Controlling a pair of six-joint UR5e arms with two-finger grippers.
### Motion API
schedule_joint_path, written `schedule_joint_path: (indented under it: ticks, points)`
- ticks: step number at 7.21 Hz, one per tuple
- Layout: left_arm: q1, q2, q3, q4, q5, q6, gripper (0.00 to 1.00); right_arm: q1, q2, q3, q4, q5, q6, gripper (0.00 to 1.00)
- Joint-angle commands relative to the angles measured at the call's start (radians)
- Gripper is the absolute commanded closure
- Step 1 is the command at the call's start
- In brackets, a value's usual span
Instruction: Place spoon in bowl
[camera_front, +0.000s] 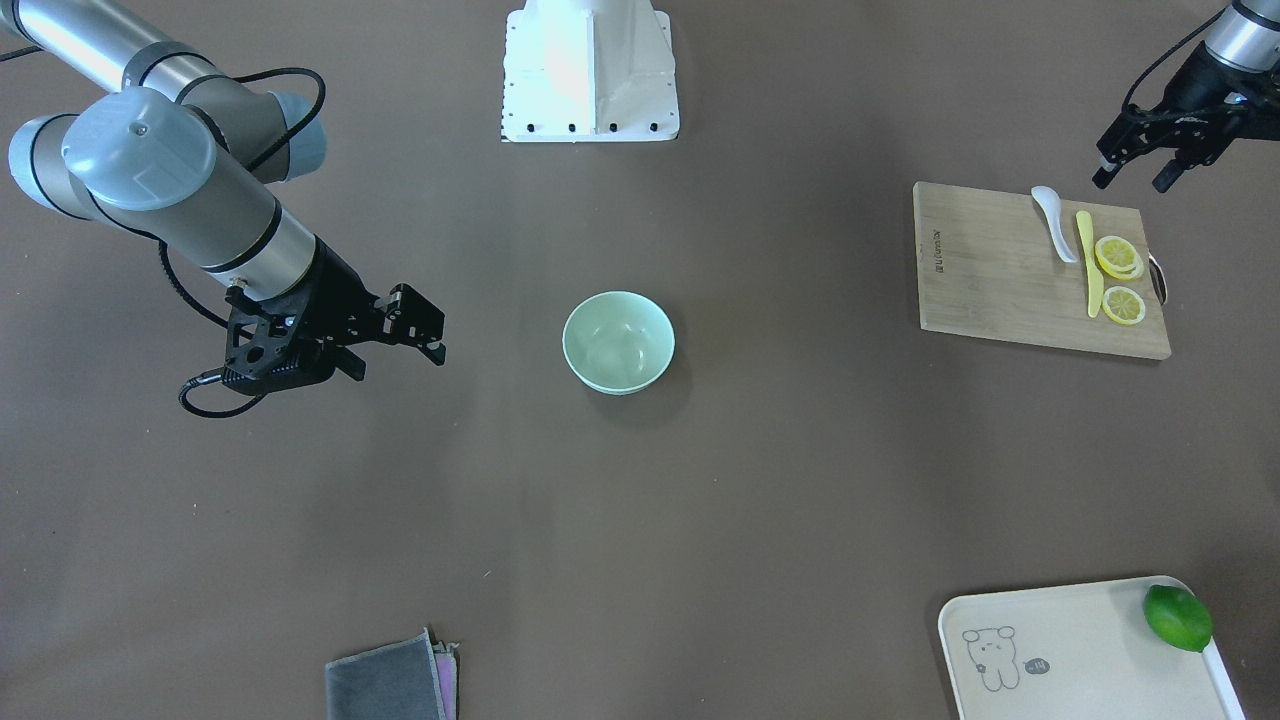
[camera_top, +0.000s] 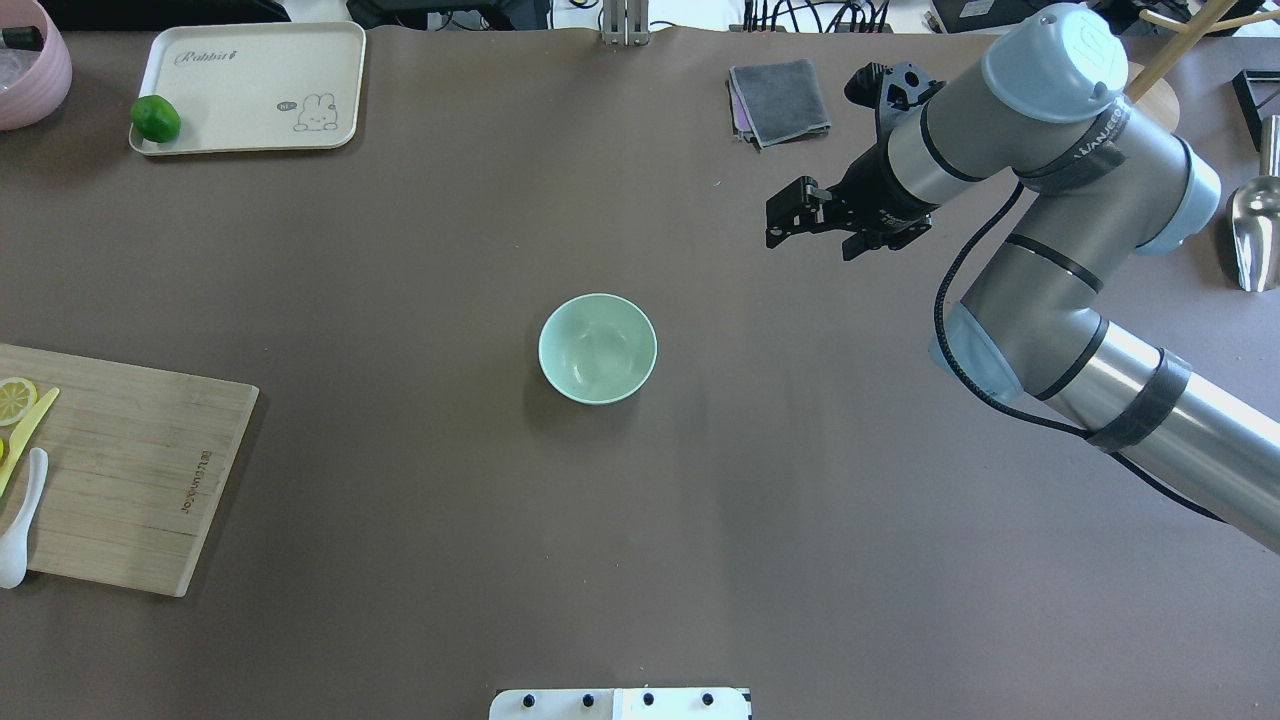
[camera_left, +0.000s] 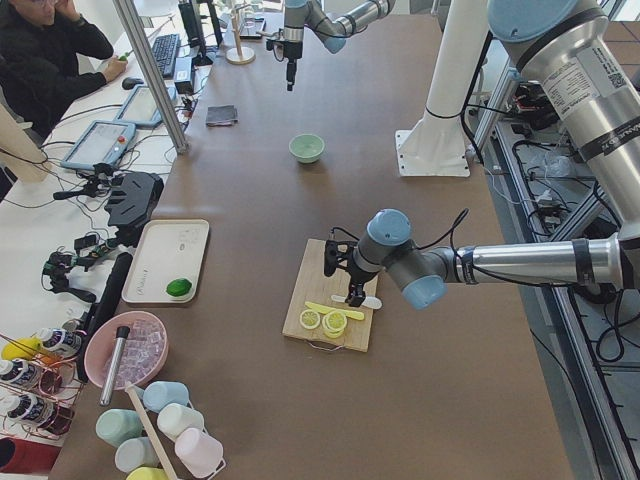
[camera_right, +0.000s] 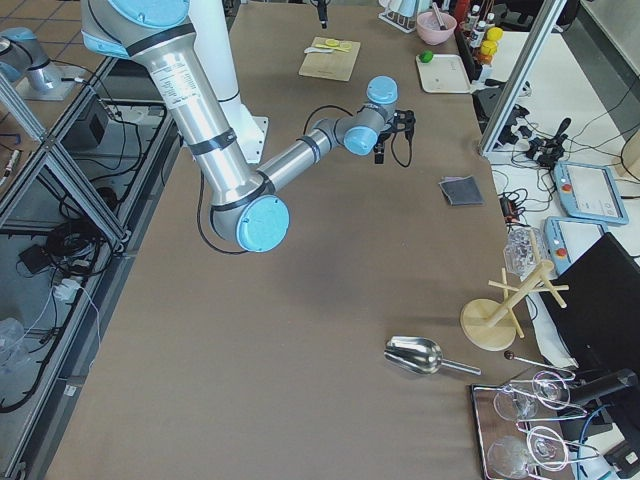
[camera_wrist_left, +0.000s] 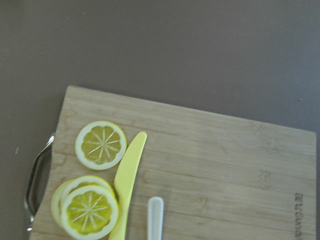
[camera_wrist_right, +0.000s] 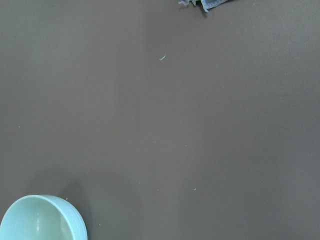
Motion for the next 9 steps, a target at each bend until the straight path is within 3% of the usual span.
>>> schedule_joint_path:
  ticks: [1, 4, 6, 8, 9]
  points:
    - [0.097, -0.070, 0.068, -0.037, 0.035, -0.011, 0.06, -0.017, -0.007, 0.010, 0.000, -0.009, 0.004, 0.00]
    - [0.269, -0.108, 0.106, -0.037, 0.205, -0.129, 0.05, -0.039, -0.006, 0.000, 0.002, -0.035, -0.002, 0.00]
    - [0.269, -0.147, 0.166, -0.040, 0.210, -0.128, 0.08, -0.048, -0.006, 0.000, 0.002, -0.058, -0.001, 0.00]
    - [0.269, -0.150, 0.166, -0.041, 0.210, -0.122, 0.49, -0.049, -0.006, 0.003, 0.002, -0.058, 0.010, 0.00]
    - [0.271, -0.150, 0.165, -0.041, 0.210, -0.119, 0.64, -0.049, -0.006, 0.004, 0.002, -0.058, 0.011, 0.00]
